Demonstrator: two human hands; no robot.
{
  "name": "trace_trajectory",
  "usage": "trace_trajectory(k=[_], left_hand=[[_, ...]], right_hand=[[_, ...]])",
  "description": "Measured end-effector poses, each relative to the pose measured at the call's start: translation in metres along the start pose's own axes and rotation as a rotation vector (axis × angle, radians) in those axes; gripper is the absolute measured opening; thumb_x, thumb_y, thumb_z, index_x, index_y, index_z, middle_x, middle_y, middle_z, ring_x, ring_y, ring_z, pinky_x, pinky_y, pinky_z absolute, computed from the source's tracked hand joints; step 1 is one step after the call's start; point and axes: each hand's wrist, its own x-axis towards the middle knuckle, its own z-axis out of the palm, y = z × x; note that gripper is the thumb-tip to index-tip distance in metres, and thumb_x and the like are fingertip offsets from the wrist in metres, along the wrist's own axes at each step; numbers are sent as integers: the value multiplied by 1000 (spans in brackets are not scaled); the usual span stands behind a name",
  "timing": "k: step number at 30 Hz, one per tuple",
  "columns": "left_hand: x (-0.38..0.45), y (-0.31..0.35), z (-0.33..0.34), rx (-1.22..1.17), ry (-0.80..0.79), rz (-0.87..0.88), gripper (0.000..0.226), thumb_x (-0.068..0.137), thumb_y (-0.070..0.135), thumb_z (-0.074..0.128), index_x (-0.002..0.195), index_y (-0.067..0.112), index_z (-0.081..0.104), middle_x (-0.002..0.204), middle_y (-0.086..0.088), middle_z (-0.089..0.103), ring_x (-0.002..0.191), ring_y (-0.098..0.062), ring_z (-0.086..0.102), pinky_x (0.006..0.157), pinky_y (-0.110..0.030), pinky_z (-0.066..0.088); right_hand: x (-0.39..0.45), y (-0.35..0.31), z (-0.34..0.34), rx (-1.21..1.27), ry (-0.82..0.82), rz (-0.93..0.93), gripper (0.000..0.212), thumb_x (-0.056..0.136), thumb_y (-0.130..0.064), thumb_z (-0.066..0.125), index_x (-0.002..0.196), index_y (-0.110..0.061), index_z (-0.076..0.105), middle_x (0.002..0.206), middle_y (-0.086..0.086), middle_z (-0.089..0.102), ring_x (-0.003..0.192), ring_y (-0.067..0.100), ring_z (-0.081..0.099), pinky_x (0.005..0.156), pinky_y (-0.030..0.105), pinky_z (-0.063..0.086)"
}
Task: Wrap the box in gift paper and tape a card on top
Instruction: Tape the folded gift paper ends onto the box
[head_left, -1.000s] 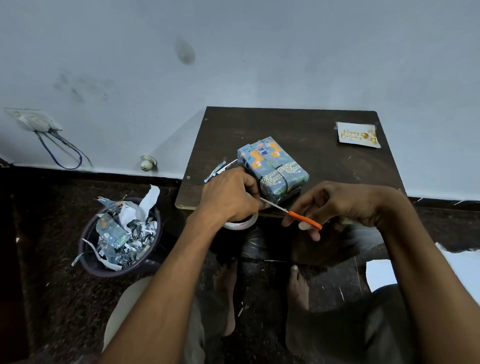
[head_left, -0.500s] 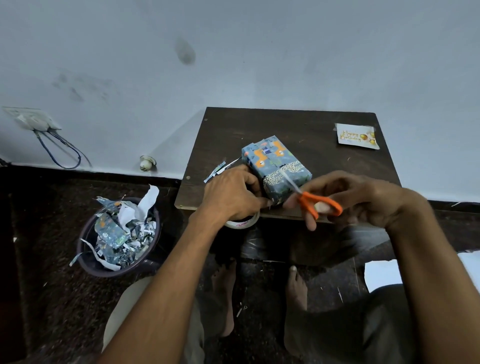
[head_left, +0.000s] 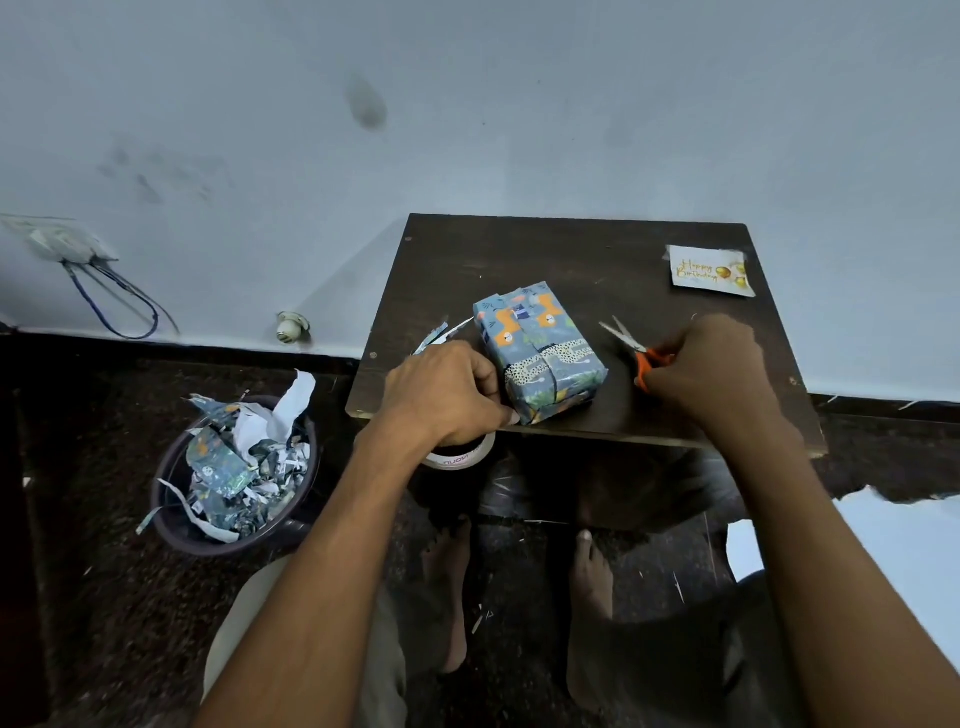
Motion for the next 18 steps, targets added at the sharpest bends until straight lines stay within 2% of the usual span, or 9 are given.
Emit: trace_trajectory(k=[2, 5, 7, 8, 10, 12, 13, 15, 18], left_hand=[[1, 1, 0, -1, -9, -3, 35, 65, 57, 84, 75, 27, 70, 89, 15, 67, 89, -12, 61, 76, -30, 41], [1, 1, -1, -5, -15, -5, 36, 65, 58, 84, 75, 27, 70, 89, 15, 67, 88, -12, 60, 75, -29, 39], [1, 2, -2, -5, -17, -7, 35, 66, 57, 84, 75, 26, 70, 89, 14, 66, 87, -12, 59, 74, -29, 38], [0, 2, -2, -6, -17, -6, 35, 66, 56, 84, 76, 25, 71, 89, 14, 67, 86, -12, 59, 73, -29, 37], [0, 3, -2, -8, -15, -3, 35, 67, 56, 84, 76, 24, 71, 89, 14, 67, 85, -12, 59, 72, -29, 37], [1, 4, -2, -7, -16, 0, 36, 66, 56, 83, 76, 24, 71, 88, 13, 67, 83, -12, 58, 71, -29, 37], [1, 5, -2, -3, -19, 1, 37, 66, 57, 83, 76, 24, 70, 88, 13, 67, 82, -13, 58, 70, -29, 37], [1, 7, -2, 11, -26, 4, 38, 65, 59, 82, 76, 25, 69, 88, 12, 67, 83, -15, 59, 71, -30, 39], [0, 7, -2, 20, -14, 4, 31, 69, 56, 78, 80, 28, 70, 83, 11, 66, 80, -16, 59, 72, -31, 42]], right_hand=[[1, -4, 6, -58, -3, -8, 23, 77, -21, 80, 95, -7, 80, 94, 17, 65, 74, 24, 54, 64, 28, 41], [0, -11, 1, -89, -107, 12, 14, 79, -14, 76, 88, -5, 79, 74, 13, 65, 65, 22, 56, 51, 23, 35], [-1, -14, -4, -101, -169, 27, 15, 79, -11, 73, 91, -3, 77, 71, 13, 63, 66, 24, 57, 49, 23, 34], [-3, -15, -6, -84, -167, 28, 19, 79, -10, 71, 95, -2, 77, 76, 15, 65, 71, 27, 60, 53, 25, 39], [-9, -17, -5, -18, -50, -15, 33, 77, -7, 70, 109, -3, 75, 97, 18, 69, 90, 35, 66, 71, 33, 52], [-21, -23, -5, 143, 129, -194, 44, 75, -8, 69, 119, -11, 73, 109, 14, 66, 99, 32, 65, 87, 40, 54], [-28, -29, -5, 261, 152, -319, 45, 77, -12, 69, 123, -15, 73, 111, 10, 63, 100, 27, 63, 91, 39, 53], [-40, -42, 0, 419, 55, -506, 45, 84, -28, 68, 129, -23, 70, 120, 3, 58, 112, 19, 57, 99, 32, 46], [-55, -57, 26, 316, 19, -515, 43, 89, -52, 60, 126, -34, 72, 139, 5, 54, 128, 22, 47, 105, 40, 41]])
